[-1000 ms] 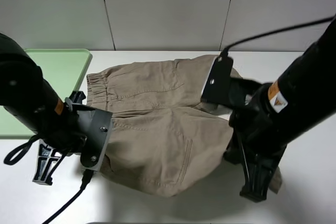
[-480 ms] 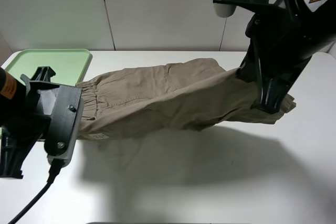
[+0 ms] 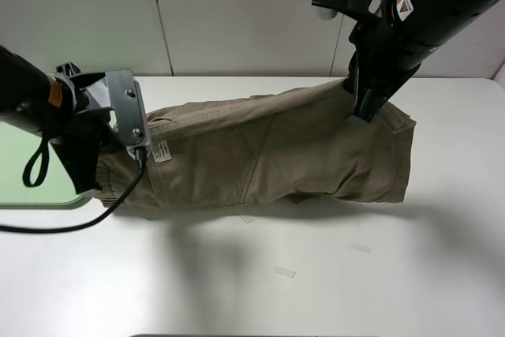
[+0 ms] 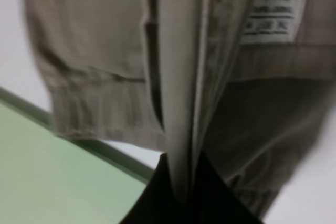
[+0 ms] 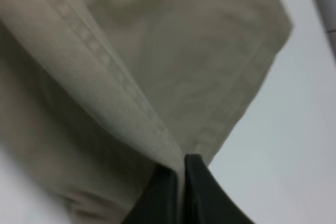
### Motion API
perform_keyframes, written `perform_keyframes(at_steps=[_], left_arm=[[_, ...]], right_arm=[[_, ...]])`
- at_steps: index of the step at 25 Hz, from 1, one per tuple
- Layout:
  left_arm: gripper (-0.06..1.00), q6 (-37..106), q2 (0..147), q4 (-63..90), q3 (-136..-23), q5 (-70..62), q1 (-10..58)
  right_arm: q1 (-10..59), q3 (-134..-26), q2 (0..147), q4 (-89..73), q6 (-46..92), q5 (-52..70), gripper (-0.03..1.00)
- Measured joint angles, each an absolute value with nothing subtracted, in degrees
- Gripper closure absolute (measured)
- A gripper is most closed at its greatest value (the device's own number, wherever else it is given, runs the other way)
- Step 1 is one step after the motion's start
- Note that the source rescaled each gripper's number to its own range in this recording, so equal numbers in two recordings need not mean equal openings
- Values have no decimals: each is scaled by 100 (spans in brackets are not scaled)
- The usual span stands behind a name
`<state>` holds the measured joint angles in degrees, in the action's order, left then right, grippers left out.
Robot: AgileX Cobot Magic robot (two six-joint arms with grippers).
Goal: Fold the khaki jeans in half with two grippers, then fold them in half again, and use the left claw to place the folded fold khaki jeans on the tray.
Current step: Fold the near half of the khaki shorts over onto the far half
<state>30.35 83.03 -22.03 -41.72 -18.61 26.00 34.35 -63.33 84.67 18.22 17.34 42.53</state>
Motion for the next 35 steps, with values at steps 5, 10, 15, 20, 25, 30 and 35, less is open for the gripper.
perform_keyframes(at_steps=[5,10,15,20,25,30,35], left_arm=[[94,3010,8895,-2222,-4705,-1486,2165],[94,3000,9457,-2249,-5139,-1270,1906],[94,3000,9915,-2321,-5263,-857,1776],[94,3012,10221,-2357,-5263,40,1551],[94,3017,10256,-2361,-5263,704,1388],[76,3011,10256,-2328,-5263,715,1349],[8,2793,10293,-1778,-5263,773,1319]], right_arm=[[3088,-6904,9030,1843,1941,3782,97],[2938,-7477,9701,1969,2025,3432,97],[2883,-7790,10369,2259,2025,3103,97],[2698,-7801,10922,2349,2025,2841,97],[2529,-7801,11132,2338,2025,2588,97],[2496,-7813,11148,2380,2045,2510,92],[2473,-7813,11151,2607,2049,2659,10]])
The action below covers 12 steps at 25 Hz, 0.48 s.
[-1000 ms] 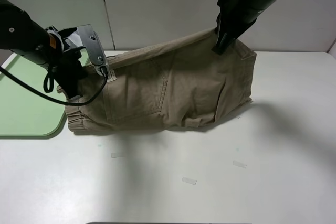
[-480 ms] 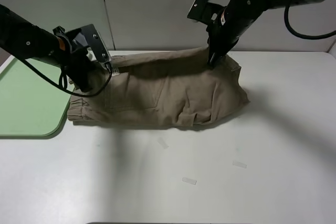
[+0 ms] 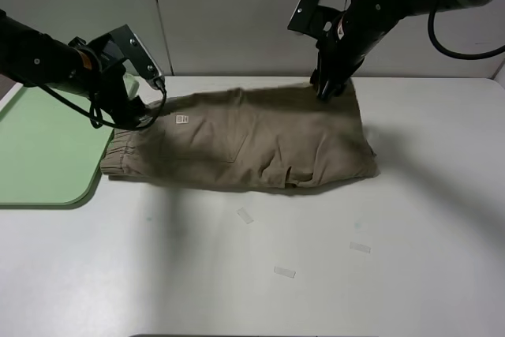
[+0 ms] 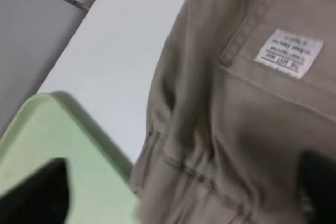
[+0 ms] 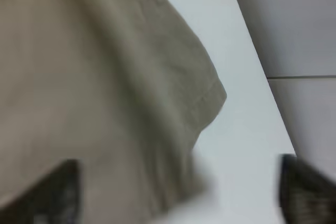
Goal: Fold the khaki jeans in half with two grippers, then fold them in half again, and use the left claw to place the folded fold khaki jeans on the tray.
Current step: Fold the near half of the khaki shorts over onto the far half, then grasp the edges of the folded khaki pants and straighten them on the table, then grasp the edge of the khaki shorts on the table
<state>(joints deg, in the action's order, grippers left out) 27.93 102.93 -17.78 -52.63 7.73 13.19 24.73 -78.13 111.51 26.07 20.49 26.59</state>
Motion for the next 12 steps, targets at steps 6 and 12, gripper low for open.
perform_keyframes(at_steps=[6,12], left_arm=[[-4,2771,10433,-1661,-5263,874,1319],[-5,2637,10432,-1641,-5269,889,1319]], right_arm=[[2473,-7813,11151,2629,1961,2663,-3],[2473,-7813,11021,2137,1601,2827,-3]])
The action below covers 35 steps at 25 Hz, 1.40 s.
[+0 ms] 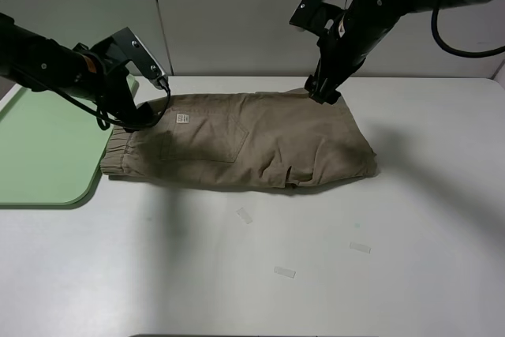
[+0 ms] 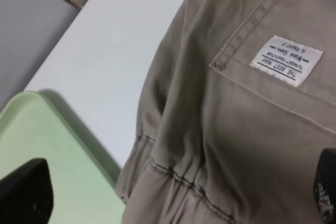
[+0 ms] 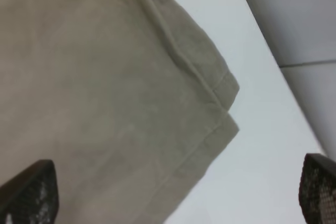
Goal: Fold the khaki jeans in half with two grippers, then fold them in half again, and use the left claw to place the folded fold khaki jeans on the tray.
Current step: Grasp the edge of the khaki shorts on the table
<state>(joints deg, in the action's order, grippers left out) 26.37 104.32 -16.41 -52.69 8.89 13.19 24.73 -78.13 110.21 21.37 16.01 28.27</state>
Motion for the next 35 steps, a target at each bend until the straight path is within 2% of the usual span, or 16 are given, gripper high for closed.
perform_keyframes(at_steps=[13,23,35], left_arm=[[-5,245,9780,-1641,-5889,-2658,1319],[-3,-337,8679,-1641,-5889,-3103,1319],[-1,-407,8274,-1641,-5851,-3287,1319]], right_arm=[[2473,-8118,10866,827,-69,4657,-3],[2278,-8296,10919,307,-952,4946,-3],[1542,-8306,11798,-78,-1035,4179,-3]])
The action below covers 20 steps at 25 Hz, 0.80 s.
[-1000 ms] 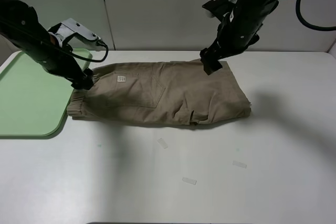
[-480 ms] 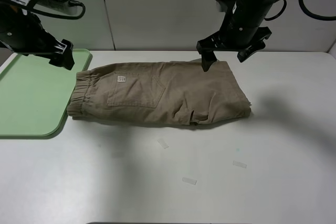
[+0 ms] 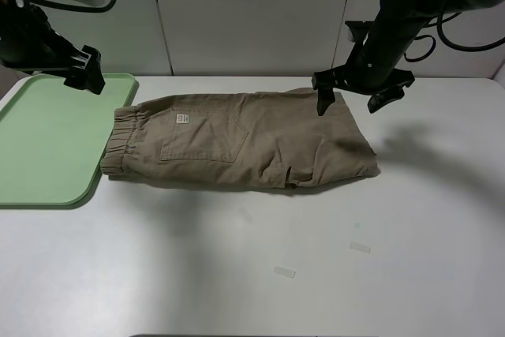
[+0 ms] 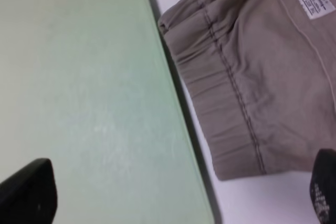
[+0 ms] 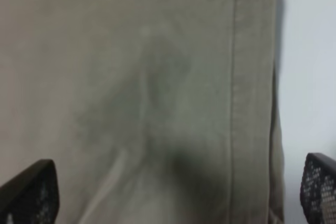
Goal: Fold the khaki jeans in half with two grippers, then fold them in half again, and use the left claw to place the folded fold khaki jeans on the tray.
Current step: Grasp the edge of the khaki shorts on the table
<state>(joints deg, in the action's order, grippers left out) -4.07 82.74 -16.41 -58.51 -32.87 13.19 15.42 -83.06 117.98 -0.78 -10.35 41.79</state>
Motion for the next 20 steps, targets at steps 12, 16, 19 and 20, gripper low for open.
perform_keyframes(at_steps=[12,16,19,20], left_arm=[[1,-861,5451,-1641,-4189,-3573,1319],[1,-1155,4414,-1641,-3579,-4082,1319],[1,-1283,3601,-1641,-3270,-4403,1319],[1,-1298,3370,-1641,-3188,-4487,1319]], right_arm=[[1542,-8306,12467,63,-1035,3594,-3],[1542,-8311,12614,75,-1035,3494,-3],[1542,-8330,12716,80,-1035,3444,-3],[1542,-8347,12744,77,-1035,3442,-3]])
